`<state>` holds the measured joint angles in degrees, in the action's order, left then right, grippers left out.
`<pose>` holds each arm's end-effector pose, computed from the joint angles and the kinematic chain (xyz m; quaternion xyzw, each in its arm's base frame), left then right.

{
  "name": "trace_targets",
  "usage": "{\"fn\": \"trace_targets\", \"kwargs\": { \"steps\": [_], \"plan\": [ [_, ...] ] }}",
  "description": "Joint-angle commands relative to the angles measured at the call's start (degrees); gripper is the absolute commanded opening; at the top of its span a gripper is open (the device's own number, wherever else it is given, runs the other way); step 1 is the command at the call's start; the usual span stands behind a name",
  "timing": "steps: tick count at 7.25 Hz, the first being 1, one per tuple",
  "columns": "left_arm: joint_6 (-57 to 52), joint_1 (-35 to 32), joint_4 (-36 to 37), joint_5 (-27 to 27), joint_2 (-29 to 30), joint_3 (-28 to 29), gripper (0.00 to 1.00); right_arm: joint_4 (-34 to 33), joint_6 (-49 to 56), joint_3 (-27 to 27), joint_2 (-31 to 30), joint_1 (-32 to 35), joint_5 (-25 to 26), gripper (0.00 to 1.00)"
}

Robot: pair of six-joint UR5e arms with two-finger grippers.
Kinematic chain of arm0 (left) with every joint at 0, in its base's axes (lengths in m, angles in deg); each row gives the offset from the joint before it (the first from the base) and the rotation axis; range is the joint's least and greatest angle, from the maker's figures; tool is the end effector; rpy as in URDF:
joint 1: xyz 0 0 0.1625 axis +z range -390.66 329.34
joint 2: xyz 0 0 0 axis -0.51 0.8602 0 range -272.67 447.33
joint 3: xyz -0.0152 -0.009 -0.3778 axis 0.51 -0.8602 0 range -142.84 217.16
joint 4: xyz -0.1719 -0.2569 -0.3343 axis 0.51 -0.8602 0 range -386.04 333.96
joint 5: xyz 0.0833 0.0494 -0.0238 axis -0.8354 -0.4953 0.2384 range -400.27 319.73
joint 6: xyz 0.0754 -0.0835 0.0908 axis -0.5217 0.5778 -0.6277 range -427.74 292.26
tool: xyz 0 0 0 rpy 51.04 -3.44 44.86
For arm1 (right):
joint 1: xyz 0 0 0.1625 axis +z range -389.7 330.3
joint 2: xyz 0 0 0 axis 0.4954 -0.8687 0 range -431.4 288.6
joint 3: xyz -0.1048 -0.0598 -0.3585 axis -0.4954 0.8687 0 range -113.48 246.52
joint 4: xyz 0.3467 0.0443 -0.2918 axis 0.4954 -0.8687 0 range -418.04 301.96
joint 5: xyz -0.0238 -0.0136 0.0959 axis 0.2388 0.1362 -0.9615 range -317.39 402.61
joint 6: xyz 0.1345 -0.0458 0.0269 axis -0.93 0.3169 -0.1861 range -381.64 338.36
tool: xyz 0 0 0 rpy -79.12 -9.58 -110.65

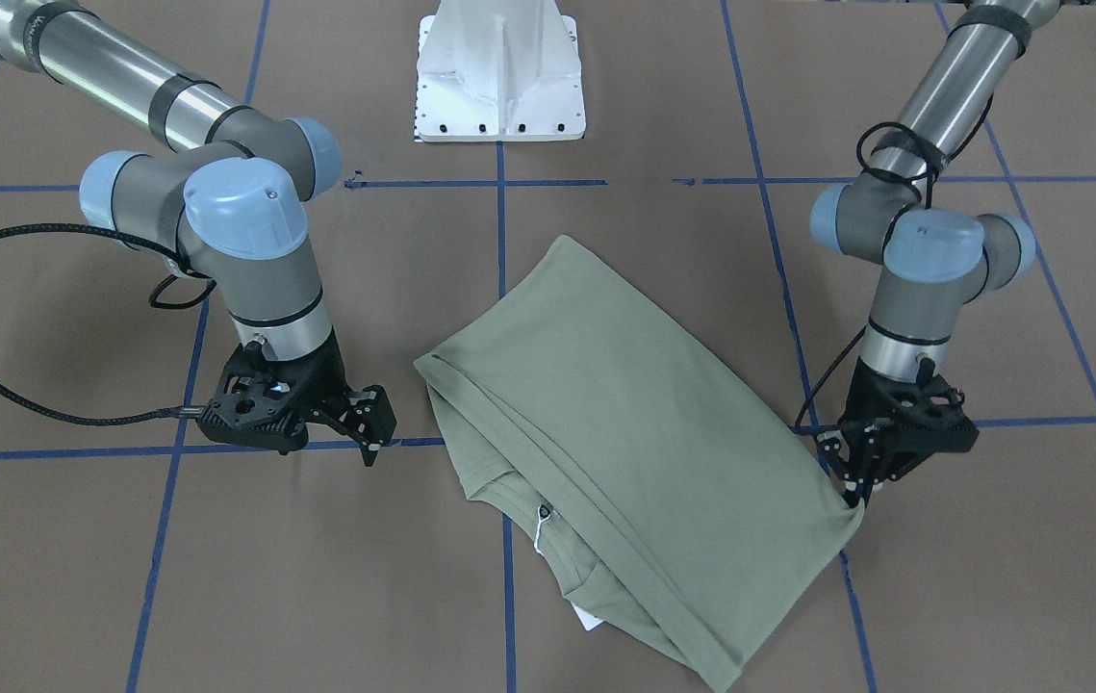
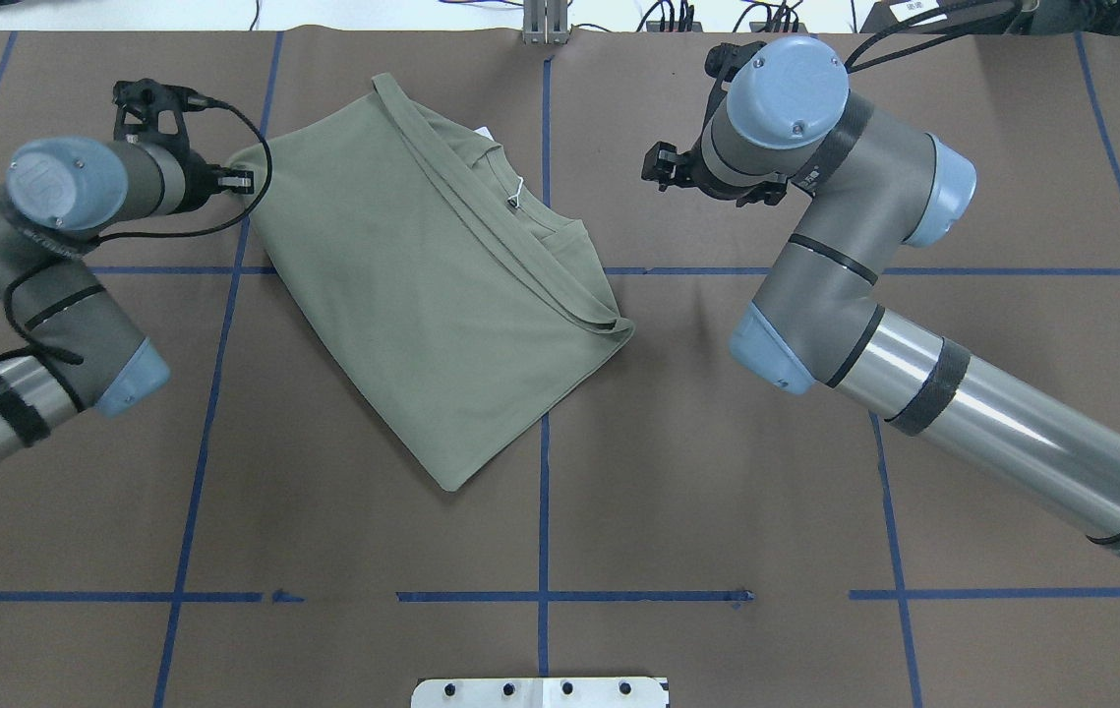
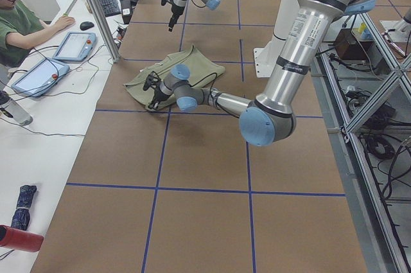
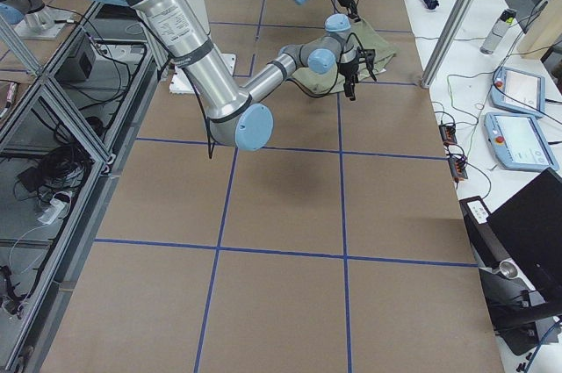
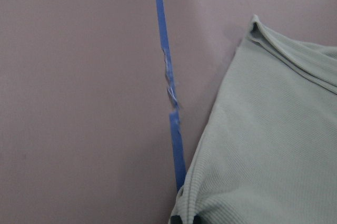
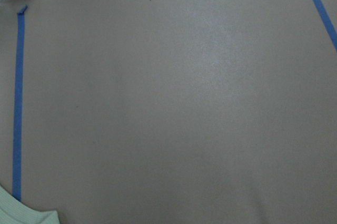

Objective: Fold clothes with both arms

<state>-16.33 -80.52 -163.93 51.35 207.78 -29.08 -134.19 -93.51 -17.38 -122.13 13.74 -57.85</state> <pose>0.4168 -0.6945 0.4402 0.3108 0.3373 -0.0808 0.8849 -0.4898 -0.6112 0.2412 0.1315 -0.3840 0.1646 0.8990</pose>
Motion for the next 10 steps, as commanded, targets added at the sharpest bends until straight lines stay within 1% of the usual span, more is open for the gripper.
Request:
{"fn": "trace_targets", "kwargs": {
  "steps": [1, 2, 3, 4, 5, 6, 7, 8, 9, 10],
  "plan": [
    [-2.6, -2.1, -0.2, -0.2, 9.7, 12.8, 0.0, 0.0, -0.5, -0.9, 0.0, -0.5, 0.1, 1.0],
    [-2.6, -2.2, -0.8, 0.1, 9.5, 12.5, 0.2, 0.0, -2.2, -1.1, 0.4, -1.3, 0.2, 1.0],
    [-4.3, -2.3, -1.6, 0.3, 8.8, 10.4, 0.99, 0.0, -5.6, -0.9, 1.1, -2.8, 0.4, 1.0],
    [-4.9, -3.0, -1.9, 4.1, 6.8, 6.7, 1.0, 0.0, -10.7, -0.6, 2.2, -4.1, 1.5, 0.98],
    [-4.7, -3.7, -3.9, 9.7, 3.6, 3.7, 1.0, -0.1, -15.8, -0.2, 3.3, -4.8, 5.1, 0.97],
    [-4.7, -3.8, -6.0, 10.7, -1.1, -1.6, 1.0, -0.1, -20.3, 2.3, 6.0, -6.1, 7.3, 0.93],
    [-4.6, -3.8, -5.9, 10.8, -4.2, -6.1, 1.0, -0.1, -25.5, 8.2, 10.4, -7.0, 8.8, 0.86],
    [-4.5, -3.8, -5.9, 10.8, -5.3, -7.3, 1.0, 2.4, -26.0, 13.1, 12.8, -7.8, 9.3, 0.83],
    [-4.5, -3.8, -6.0, 10.8, -5.4, -7.4, 1.0, 5.4, -25.4, 16.2, 13.2, -9.0, 9.6, 0.83],
    [-4.5, -3.8, -6.0, 10.8, -5.4, -7.4, 1.0, 5.4, -20.8, 18.8, 14.6, -9.8, 10.0, 0.86]
  ]
}}
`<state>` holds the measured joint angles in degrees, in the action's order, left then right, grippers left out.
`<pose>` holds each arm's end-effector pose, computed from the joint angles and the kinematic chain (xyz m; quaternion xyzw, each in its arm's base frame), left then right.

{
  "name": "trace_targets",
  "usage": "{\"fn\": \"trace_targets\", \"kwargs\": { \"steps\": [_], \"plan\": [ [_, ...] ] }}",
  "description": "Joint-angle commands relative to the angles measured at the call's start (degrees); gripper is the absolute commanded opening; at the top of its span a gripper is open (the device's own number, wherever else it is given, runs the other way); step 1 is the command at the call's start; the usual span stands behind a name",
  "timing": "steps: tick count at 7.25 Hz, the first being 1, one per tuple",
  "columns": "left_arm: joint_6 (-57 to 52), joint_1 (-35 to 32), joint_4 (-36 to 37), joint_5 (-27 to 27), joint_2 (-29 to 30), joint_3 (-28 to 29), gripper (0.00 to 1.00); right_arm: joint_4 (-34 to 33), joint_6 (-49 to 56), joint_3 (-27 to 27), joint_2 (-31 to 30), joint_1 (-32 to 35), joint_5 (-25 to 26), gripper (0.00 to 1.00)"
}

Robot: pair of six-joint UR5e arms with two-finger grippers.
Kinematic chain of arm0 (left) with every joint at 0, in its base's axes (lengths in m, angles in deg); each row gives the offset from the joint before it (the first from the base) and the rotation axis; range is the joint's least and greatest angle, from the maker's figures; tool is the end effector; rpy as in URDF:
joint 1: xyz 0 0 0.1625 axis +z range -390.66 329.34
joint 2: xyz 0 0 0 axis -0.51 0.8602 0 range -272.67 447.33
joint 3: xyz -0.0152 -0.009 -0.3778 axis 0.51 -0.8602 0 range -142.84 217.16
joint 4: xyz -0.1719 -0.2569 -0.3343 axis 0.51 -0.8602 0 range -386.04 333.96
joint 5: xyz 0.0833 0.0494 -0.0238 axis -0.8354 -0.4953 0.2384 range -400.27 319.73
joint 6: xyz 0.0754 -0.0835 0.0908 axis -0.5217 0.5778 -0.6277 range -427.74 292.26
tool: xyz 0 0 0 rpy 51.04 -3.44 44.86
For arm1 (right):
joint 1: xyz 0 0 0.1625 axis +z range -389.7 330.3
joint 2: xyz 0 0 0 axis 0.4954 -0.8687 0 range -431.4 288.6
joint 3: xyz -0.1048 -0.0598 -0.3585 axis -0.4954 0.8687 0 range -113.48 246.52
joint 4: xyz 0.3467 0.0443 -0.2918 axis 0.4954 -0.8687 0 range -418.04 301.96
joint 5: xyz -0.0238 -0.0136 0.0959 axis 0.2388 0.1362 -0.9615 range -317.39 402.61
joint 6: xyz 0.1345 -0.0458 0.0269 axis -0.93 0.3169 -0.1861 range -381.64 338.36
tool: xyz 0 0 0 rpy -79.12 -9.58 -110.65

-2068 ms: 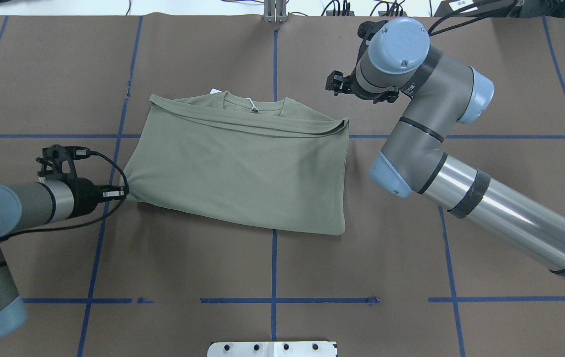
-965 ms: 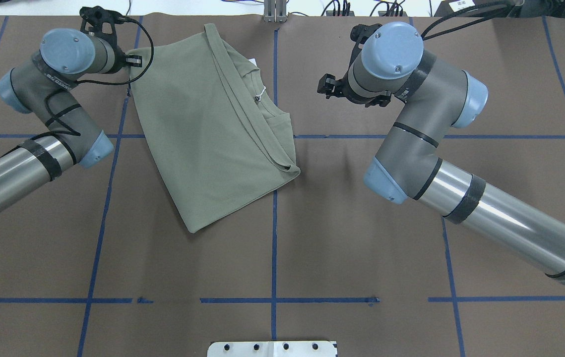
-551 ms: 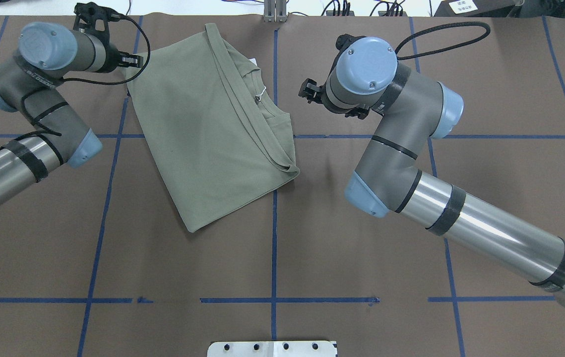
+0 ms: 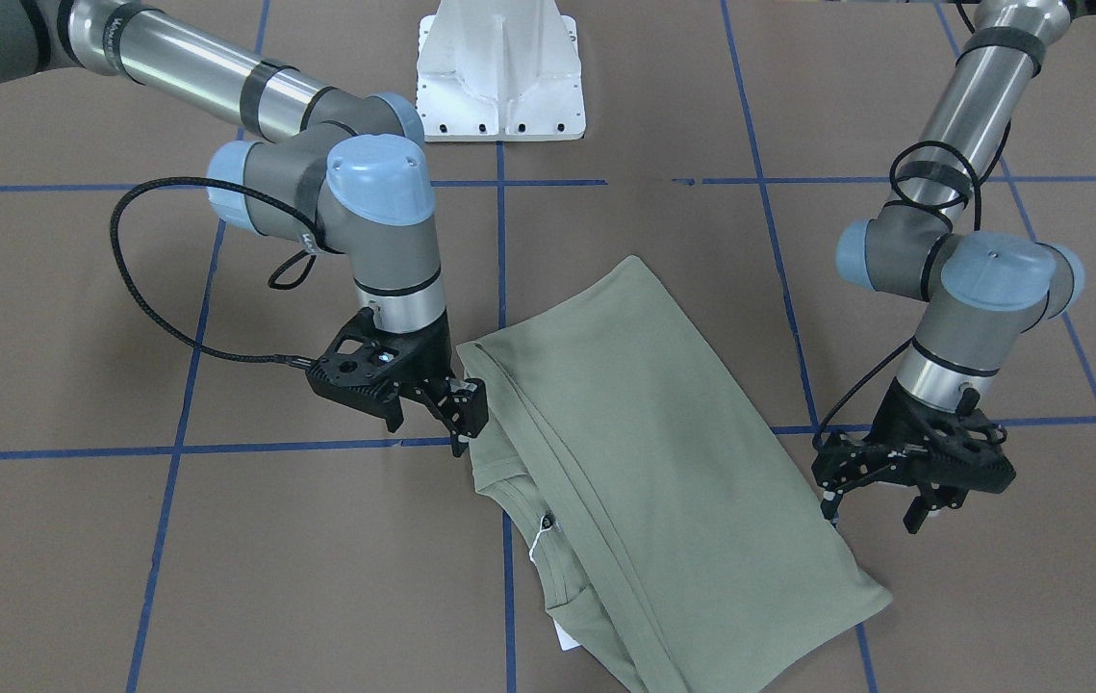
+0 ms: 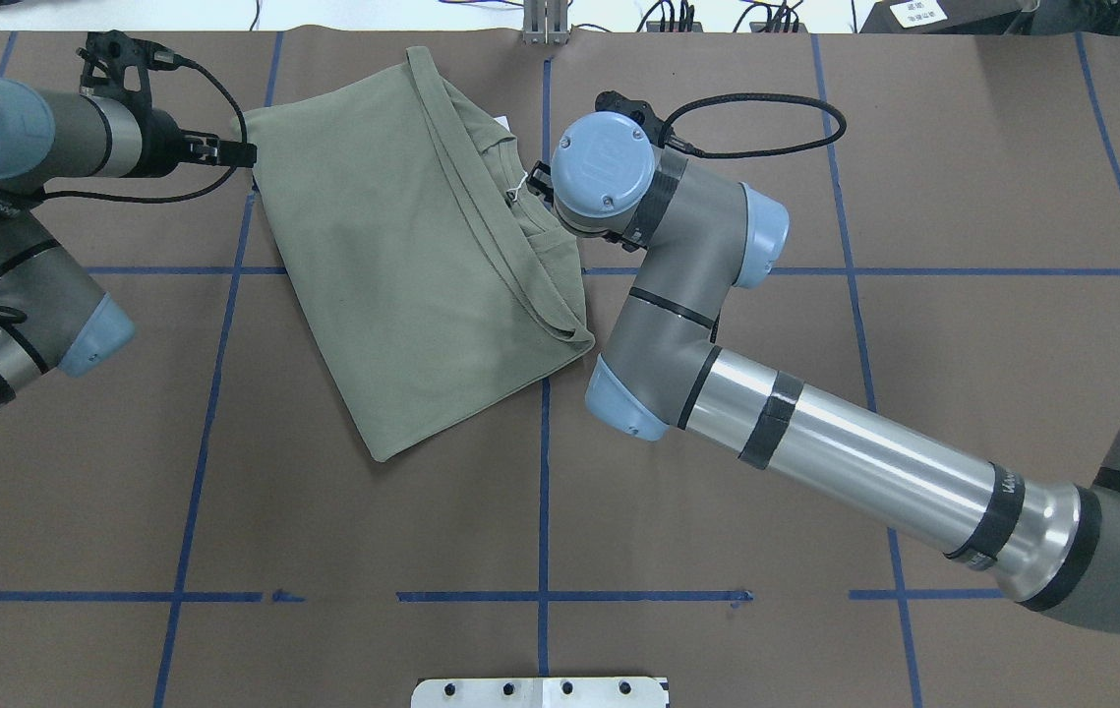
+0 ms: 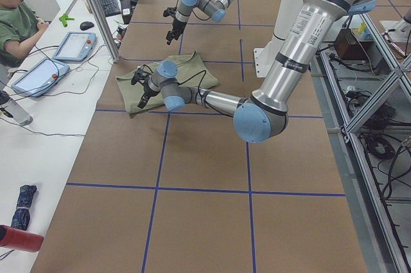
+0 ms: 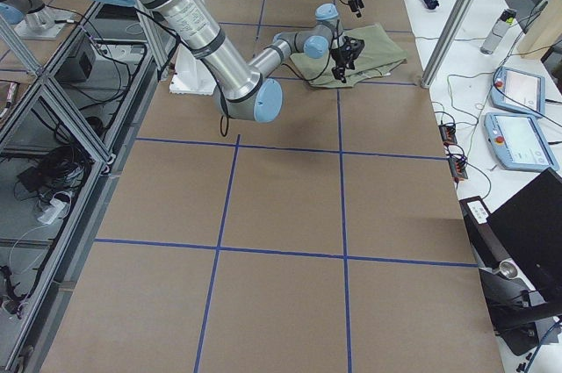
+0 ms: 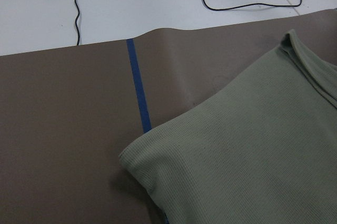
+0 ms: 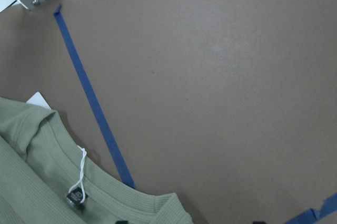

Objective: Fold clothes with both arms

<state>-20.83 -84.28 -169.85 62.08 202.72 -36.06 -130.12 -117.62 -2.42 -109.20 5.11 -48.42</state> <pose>0.3708 -0.6757 0.4159 0.3239 0.4111 -0.0226 0.8518 -0.6201 -0.5903 0.1887 0.0954 -0.4041 0.3135 0.8540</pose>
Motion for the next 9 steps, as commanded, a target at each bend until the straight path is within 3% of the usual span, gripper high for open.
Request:
{"fn": "trace_targets", "kwargs": {
  "steps": [1, 2, 4, 9],
  "plan": [
    [0.0, 0.0, 0.0, 0.0, -0.3, -0.3, 1.0, 1.4, 6.6, 4.4, 1.9, -1.5, 0.6, 0.87],
    [0.0, 0.1, -0.1, 0.0, -0.3, -0.3, 1.0, 1.4, 6.8, 5.6, 2.0, -1.8, 0.7, 0.85],
    [0.0, 0.3, -0.1, 0.0, -0.3, -0.3, 1.0, 1.4, 6.7, 5.9, 2.1, -2.3, 1.1, 0.7],
    [0.0, 0.3, 0.0, 0.0, -0.3, -0.3, 1.0, 1.4, 6.8, 6.0, 1.9, -3.7, 3.1, 0.67]
  ]
}}
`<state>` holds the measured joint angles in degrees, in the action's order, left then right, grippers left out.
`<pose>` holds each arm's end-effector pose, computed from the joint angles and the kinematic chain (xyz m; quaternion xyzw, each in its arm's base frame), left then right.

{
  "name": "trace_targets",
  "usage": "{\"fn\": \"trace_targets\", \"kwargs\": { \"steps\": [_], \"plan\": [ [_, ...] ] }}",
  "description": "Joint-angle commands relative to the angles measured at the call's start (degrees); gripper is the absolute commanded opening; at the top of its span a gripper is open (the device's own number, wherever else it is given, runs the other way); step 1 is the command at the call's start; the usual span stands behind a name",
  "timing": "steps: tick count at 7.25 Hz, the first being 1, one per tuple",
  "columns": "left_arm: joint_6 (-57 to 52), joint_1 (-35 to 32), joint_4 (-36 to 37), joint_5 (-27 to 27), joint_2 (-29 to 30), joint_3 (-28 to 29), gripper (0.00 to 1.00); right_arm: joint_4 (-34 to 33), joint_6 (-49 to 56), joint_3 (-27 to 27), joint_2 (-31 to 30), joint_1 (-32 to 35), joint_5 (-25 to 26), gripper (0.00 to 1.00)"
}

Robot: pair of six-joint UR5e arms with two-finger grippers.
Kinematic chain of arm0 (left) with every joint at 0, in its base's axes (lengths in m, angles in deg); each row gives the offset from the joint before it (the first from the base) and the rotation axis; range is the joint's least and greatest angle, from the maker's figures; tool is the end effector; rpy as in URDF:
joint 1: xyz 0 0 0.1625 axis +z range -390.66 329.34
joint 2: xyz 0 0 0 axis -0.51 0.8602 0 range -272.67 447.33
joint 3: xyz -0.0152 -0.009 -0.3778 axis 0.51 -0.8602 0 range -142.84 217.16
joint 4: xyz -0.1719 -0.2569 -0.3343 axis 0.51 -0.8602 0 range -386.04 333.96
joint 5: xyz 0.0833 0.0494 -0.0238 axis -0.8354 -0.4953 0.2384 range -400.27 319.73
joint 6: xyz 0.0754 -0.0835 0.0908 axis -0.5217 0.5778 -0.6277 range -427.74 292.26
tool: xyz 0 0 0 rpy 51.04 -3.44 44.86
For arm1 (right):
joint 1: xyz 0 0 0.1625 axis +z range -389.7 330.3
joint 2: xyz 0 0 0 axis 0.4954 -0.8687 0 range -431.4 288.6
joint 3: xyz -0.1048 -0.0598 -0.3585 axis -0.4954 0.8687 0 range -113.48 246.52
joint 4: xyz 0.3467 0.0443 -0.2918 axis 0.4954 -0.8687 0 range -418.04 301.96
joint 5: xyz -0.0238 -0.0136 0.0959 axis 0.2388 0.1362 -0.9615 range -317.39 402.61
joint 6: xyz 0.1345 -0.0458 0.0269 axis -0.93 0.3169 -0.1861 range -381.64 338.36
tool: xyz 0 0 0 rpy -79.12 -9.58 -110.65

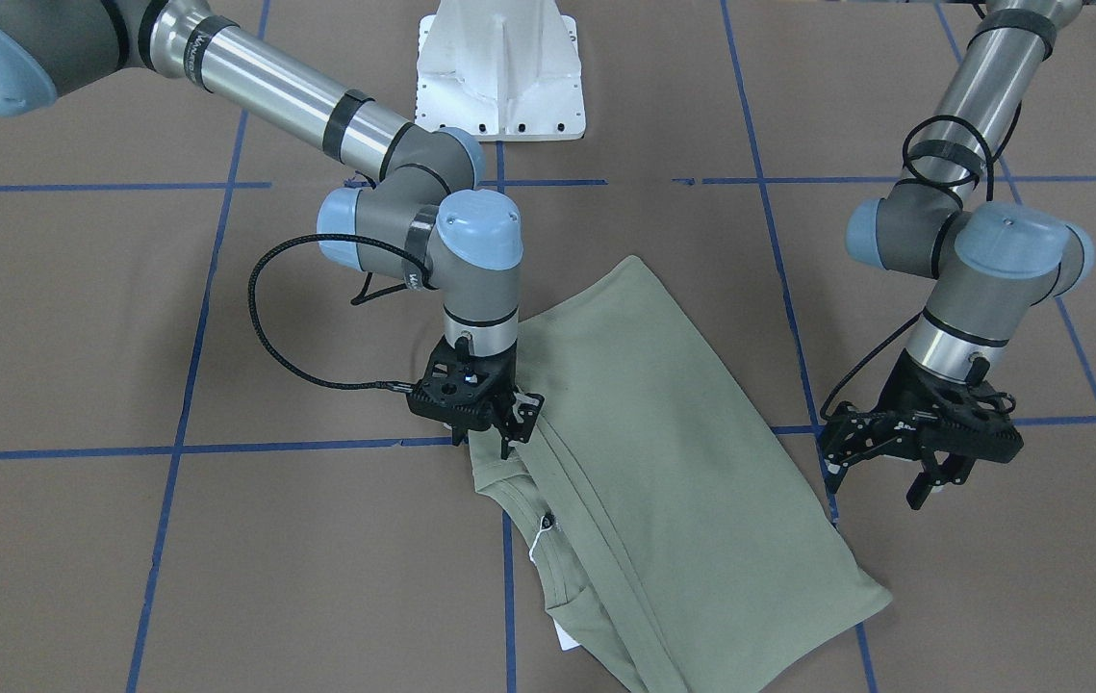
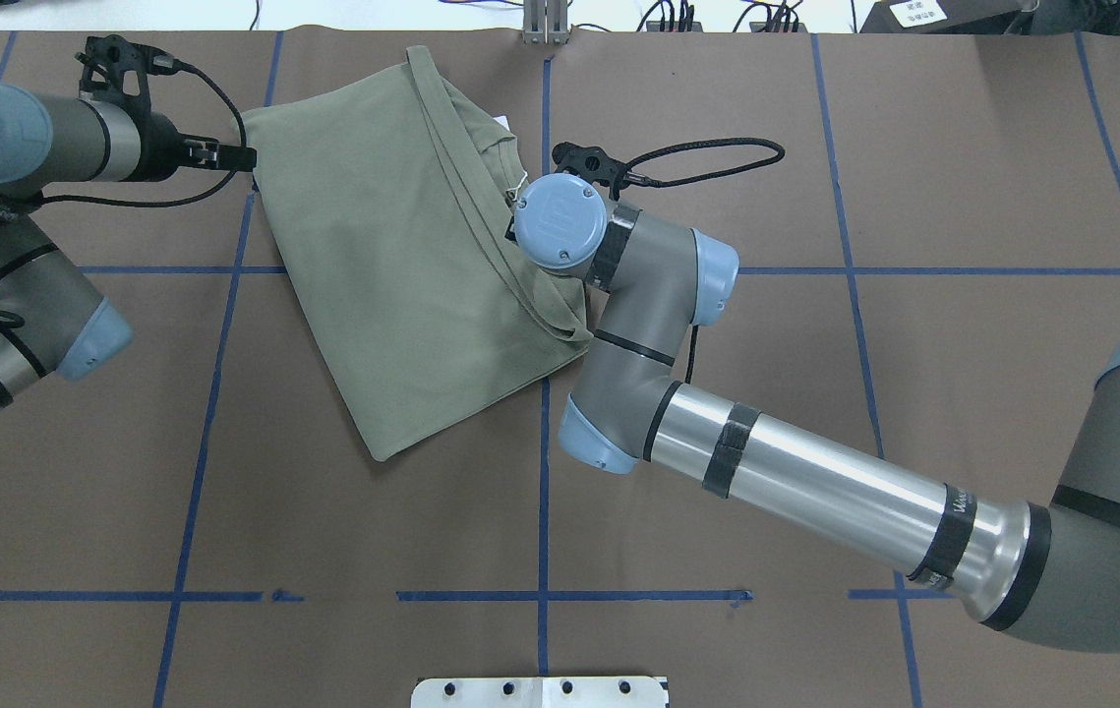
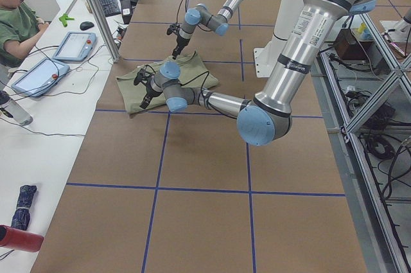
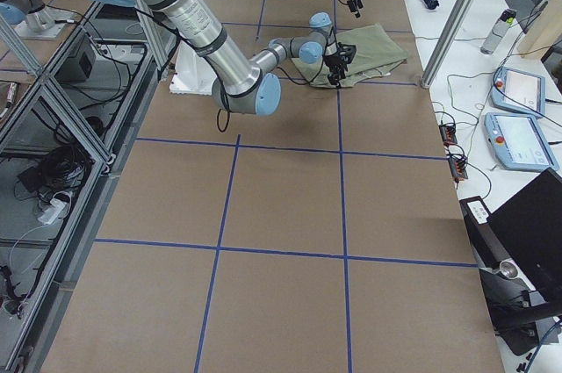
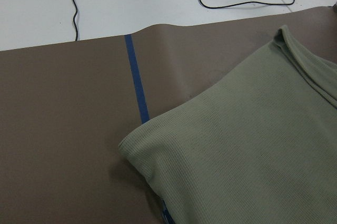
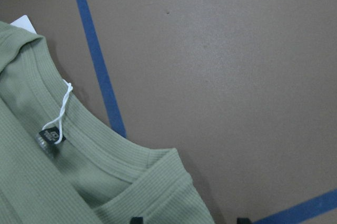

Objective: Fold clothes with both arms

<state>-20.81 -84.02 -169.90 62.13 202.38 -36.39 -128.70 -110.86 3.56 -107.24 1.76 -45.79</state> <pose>0.3727 -0.6723 0.4168 0.3228 0.4123 -0.0205 0.8517 -0.6685 -0.5699 0.2129 0.1218 -0.3753 0.2484 0.8847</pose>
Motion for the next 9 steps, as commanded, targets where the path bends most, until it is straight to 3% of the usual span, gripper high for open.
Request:
{"fn": "trace_targets", "kwargs": {
  "steps": [1, 3, 4, 7, 9],
  "plan": [
    [0.0, 0.0, 0.0, 0.0, 0.0, 0.1, 1.0, 0.0, 0.0, 0.0, -0.1, -0.3, 0.5, 0.61],
    [0.0, 0.0, 0.0, 0.0, 0.0, 0.1, 1.0, 0.0, -0.2, 0.0, -0.1, -0.4, 0.5, 0.04],
    [0.0, 0.0, 0.0, 0.0, 0.0, 0.1, 1.0, 0.0, -0.1, 0.0, 0.0, -0.4, 0.5, 0.0],
    [0.0, 0.0, 0.0, 0.0, -0.4, 0.0, 1.0, -1.1, 0.2, -2.7, -0.3, -0.5, -0.1, 0.0],
    [0.1, 0.1, -0.1, 0.0, -0.4, 0.0, 1.0, -7.0, -0.1, -14.6, -6.8, -2.4, -0.1, 0.0]
  ]
}}
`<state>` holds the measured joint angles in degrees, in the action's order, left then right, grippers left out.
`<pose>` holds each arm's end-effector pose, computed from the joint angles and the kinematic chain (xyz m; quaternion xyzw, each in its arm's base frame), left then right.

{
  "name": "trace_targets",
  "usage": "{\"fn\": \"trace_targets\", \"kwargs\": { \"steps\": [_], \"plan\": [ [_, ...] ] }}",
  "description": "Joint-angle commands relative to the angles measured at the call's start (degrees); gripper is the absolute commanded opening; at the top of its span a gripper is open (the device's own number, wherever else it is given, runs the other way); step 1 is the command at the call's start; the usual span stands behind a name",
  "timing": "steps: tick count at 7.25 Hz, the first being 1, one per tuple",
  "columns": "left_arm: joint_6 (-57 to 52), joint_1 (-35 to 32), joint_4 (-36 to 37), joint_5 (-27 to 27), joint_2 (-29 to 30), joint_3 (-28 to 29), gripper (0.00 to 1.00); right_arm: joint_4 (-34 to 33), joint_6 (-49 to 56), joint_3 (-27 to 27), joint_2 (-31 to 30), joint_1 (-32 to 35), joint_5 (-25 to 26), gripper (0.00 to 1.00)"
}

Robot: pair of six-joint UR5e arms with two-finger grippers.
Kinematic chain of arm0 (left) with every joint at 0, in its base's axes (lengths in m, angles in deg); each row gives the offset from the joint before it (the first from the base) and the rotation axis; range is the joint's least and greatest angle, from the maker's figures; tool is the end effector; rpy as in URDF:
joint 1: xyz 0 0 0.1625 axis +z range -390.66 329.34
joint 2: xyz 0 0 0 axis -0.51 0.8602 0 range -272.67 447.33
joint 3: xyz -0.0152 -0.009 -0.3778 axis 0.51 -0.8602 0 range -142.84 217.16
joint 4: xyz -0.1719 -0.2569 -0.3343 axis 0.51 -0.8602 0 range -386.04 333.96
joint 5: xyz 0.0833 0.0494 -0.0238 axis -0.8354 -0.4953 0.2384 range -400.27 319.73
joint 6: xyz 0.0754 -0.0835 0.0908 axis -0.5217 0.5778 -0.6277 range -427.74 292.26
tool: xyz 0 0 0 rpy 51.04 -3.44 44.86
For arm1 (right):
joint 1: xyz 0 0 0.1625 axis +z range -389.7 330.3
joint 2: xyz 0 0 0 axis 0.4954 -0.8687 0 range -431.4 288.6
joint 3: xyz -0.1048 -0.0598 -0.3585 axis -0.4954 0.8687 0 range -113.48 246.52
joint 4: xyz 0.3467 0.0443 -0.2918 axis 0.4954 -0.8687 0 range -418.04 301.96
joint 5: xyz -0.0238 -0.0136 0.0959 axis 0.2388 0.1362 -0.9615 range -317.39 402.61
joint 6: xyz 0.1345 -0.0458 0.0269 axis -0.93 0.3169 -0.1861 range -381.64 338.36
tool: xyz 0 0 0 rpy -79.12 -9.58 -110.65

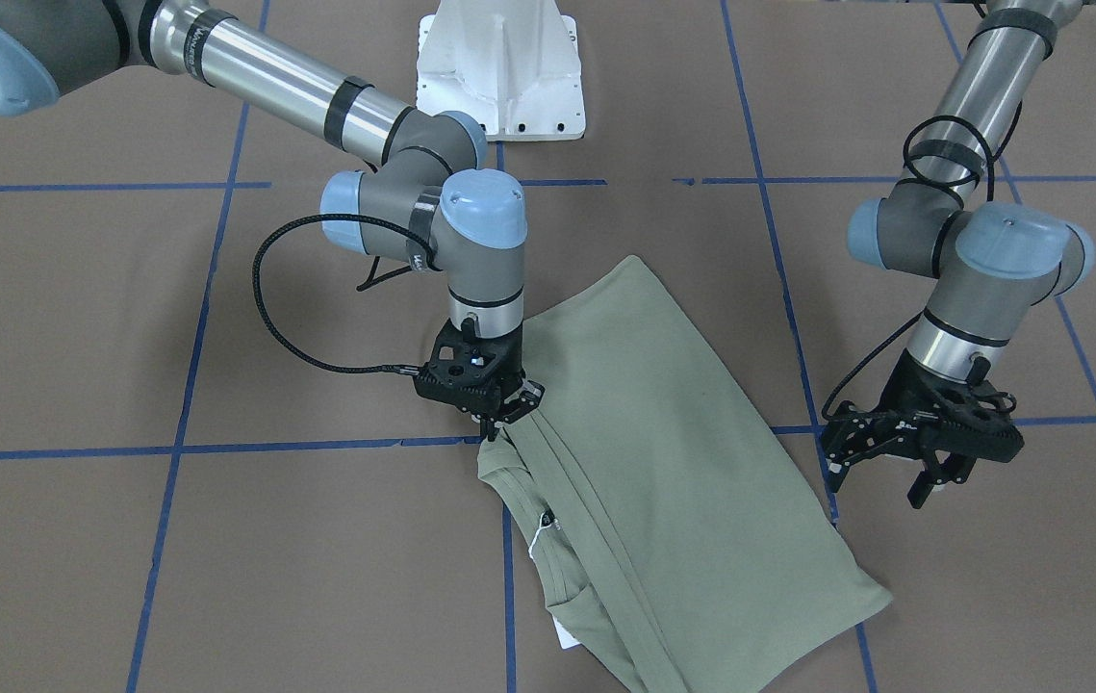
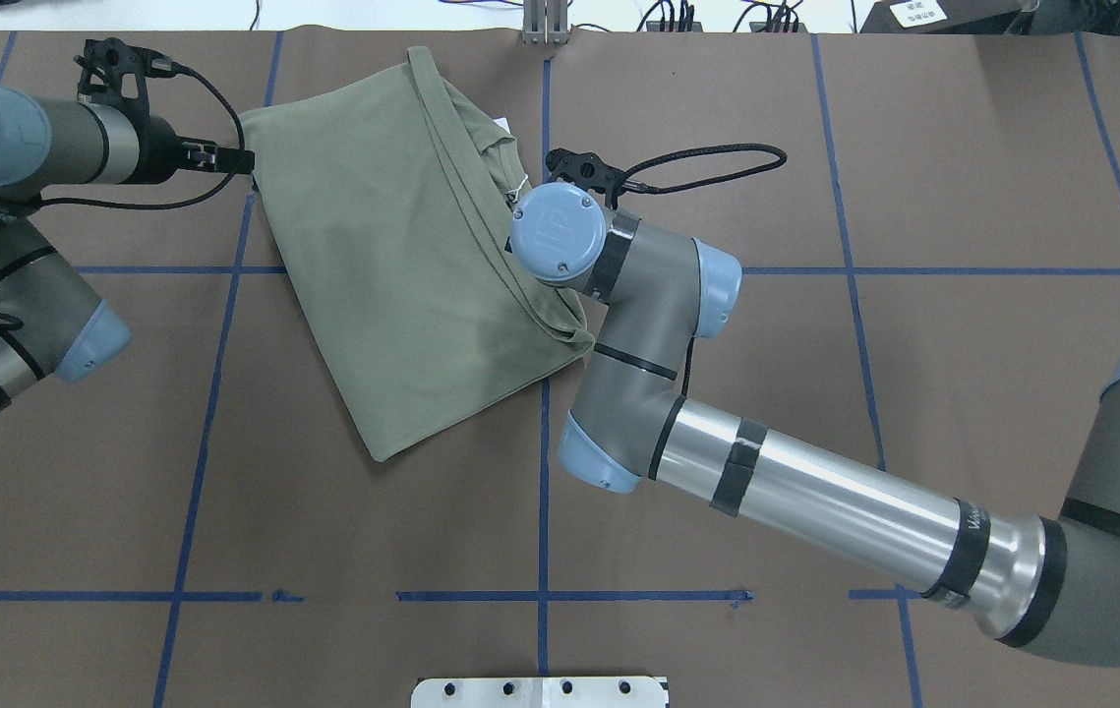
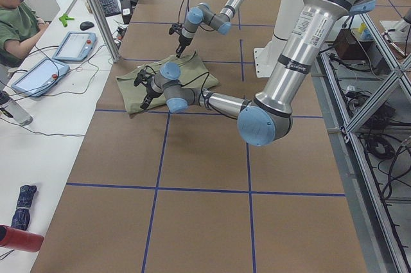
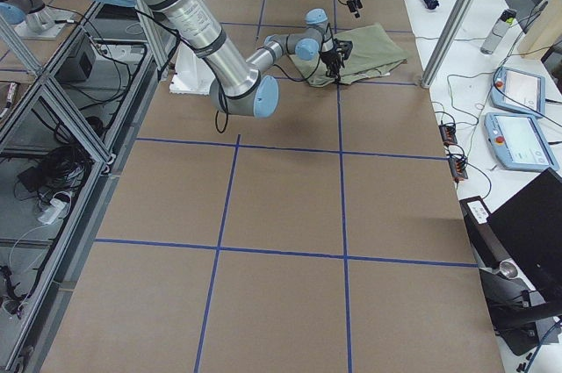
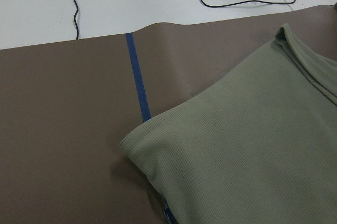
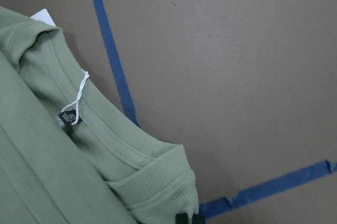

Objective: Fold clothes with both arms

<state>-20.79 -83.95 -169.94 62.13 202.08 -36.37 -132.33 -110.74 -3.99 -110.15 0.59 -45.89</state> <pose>0.3728 -0.6708 0.4209 0.3209 0.4113 -0.0205 0.8529 -0.6555 -0.5416 0.1944 0.1197 -0.3844 0.2373 0.8841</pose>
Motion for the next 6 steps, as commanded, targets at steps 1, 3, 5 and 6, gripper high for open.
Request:
{"fn": "trace_targets", "kwargs": {
  "steps": [1, 3, 5, 6],
  "plan": [
    [0.1, 0.0, -0.1, 0.0, -0.1, -0.2, 1.0, -7.0, -0.7, -16.8, -10.3, -4.1, 0.9, 0.0],
    [0.1, 0.0, -0.1, 0.0, -0.1, -0.3, 1.0, -13.8, -2.4, -32.1, -19.4, -11.1, 6.4, 0.0],
    [0.1, 0.0, -0.1, 0.0, -0.1, -0.4, 1.0, -15.0, -4.8, -36.9, -24.1, -14.8, 9.5, 0.0],
    [0.1, 0.1, -0.1, 0.0, -0.1, -0.6, 1.0, -15.0, -4.5, -37.0, -24.8, -14.7, 9.4, 0.0]
  ]
}}
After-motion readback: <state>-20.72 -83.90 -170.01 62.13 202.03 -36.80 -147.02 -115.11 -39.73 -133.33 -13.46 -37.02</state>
